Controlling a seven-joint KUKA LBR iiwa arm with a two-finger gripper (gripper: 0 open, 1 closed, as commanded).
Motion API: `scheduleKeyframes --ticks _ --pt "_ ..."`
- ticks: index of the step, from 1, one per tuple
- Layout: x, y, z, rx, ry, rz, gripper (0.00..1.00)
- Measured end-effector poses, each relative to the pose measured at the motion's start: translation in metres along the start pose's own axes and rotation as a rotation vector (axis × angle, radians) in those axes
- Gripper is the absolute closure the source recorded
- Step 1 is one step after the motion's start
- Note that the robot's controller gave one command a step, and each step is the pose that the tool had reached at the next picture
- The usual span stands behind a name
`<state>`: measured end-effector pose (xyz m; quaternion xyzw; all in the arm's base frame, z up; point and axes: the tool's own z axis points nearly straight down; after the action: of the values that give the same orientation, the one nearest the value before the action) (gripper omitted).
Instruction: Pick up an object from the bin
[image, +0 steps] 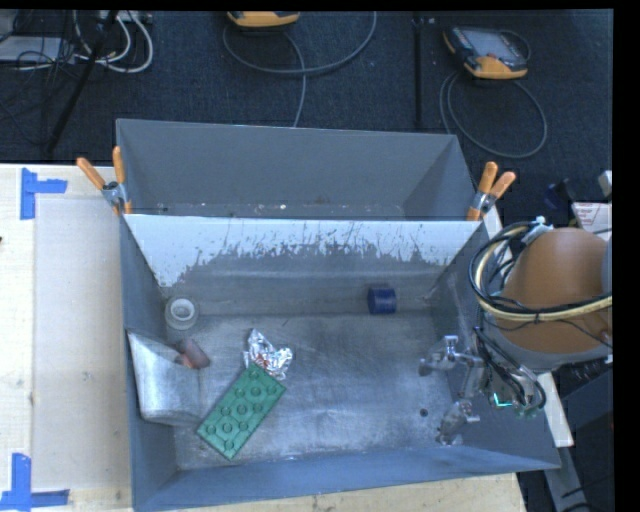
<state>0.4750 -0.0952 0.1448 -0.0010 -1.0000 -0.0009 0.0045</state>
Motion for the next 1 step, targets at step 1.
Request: scheduleKeyframes --ticks 1 --pt "-0.0006 -0.0478 0.0257 0.001 -0.005 0.137 0.0"
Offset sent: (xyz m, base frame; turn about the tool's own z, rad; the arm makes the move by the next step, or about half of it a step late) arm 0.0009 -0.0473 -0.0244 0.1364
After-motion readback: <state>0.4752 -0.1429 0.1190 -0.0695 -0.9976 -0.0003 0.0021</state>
